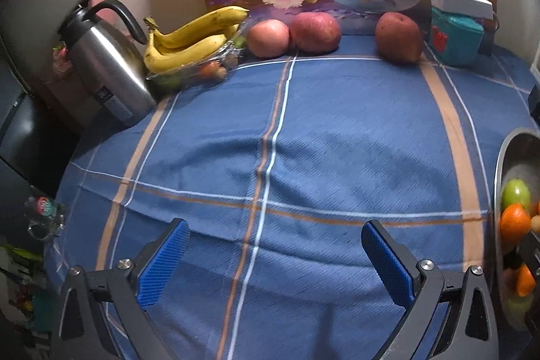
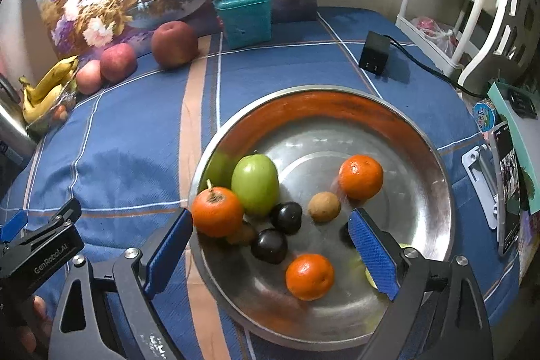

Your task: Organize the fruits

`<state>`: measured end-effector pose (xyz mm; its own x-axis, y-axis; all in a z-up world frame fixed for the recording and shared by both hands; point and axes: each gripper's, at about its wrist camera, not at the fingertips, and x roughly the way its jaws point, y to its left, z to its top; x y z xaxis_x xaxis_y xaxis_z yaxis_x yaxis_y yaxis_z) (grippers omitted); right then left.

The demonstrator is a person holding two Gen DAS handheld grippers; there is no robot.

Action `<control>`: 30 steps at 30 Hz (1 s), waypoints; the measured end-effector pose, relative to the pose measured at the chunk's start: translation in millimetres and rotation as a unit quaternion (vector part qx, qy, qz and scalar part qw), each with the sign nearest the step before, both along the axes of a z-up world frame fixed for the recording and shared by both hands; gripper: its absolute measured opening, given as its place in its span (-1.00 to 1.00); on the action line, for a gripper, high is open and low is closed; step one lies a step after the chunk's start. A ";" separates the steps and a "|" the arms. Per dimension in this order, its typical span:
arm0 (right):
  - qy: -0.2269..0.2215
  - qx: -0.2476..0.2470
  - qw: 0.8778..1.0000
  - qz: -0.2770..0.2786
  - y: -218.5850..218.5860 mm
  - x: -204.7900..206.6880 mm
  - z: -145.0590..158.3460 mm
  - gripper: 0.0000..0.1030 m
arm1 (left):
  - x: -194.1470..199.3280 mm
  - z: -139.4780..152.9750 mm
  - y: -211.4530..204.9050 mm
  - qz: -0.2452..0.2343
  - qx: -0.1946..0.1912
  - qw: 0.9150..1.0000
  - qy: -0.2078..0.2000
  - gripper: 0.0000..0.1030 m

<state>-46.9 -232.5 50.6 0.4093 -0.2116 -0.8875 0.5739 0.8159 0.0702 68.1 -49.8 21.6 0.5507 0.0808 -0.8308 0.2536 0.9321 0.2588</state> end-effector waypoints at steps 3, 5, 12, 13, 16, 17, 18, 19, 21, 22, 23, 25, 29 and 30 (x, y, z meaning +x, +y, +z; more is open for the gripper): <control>-0.001 -0.003 1.000 0.007 7.8 -2.7 1.0 0.82 | -6.1 -2.0 5.6 0.005 0.007 1.000 0.007 1.00; -0.003 -0.004 1.000 0.013 14.1 -4.9 1.6 0.82 | -9.3 -3.7 9.1 0.009 0.010 1.000 0.013 1.00; 0.000 -0.004 1.000 0.031 33.8 -14.9 0.0 0.82 | -22.9 -7.2 26.1 0.021 0.023 0.999 0.030 1.00; 0.000 -0.003 0.999 0.032 36.3 -16.8 -0.1 0.82 | -24.6 -6.2 28.7 0.022 0.024 0.999 0.030 1.00; -0.001 -0.002 0.999 0.037 42.5 -22.2 0.0 0.82 | -31.0 -2.3 38.0 0.022 0.028 0.999 0.028 1.00; -0.001 -0.001 0.999 0.038 44.3 -23.9 0.3 0.82 | -32.5 -1.4 40.5 0.022 0.029 0.999 0.027 1.00; -0.001 -0.002 0.999 0.040 46.6 -25.8 0.5 0.82 | -35.3 -0.2 43.7 0.022 0.029 0.999 0.027 1.00; -0.001 -0.003 0.999 0.041 49.1 -27.9 0.5 0.82 | -37.0 0.6 46.1 0.022 0.028 0.999 0.027 1.00; 0.002 -0.005 0.999 0.044 52.8 -31.6 0.3 0.82 | -41.1 2.6 52.0 0.022 0.024 0.999 0.028 1.00; 0.003 -0.005 0.999 0.045 54.4 -33.3 0.1 0.82 | -42.8 3.4 54.2 0.021 0.023 0.999 0.029 1.00; 0.004 -0.007 0.999 0.046 56.5 -35.7 0.1 0.82 | -45.5 3.9 56.9 0.021 0.024 0.999 0.029 1.00; 0.005 -0.008 0.999 0.047 59.1 -39.5 0.1 0.82 | -49.5 3.8 60.7 0.020 0.027 0.999 0.030 1.00; 0.006 -0.007 0.999 0.047 64.8 -49.2 -0.9 0.82 | -57.2 2.5 68.5 0.019 0.024 0.999 0.034 1.00; 0.006 -0.005 0.999 0.047 65.7 -51.0 -1.6 0.82 | -58.5 2.5 69.7 0.019 0.025 0.999 0.034 1.00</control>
<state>-97.9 -166.7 49.0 0.4169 -0.1822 -0.8905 0.4949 0.8672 0.0543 9.6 19.8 24.1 0.4886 0.1424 -0.8608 0.2370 0.9278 0.2880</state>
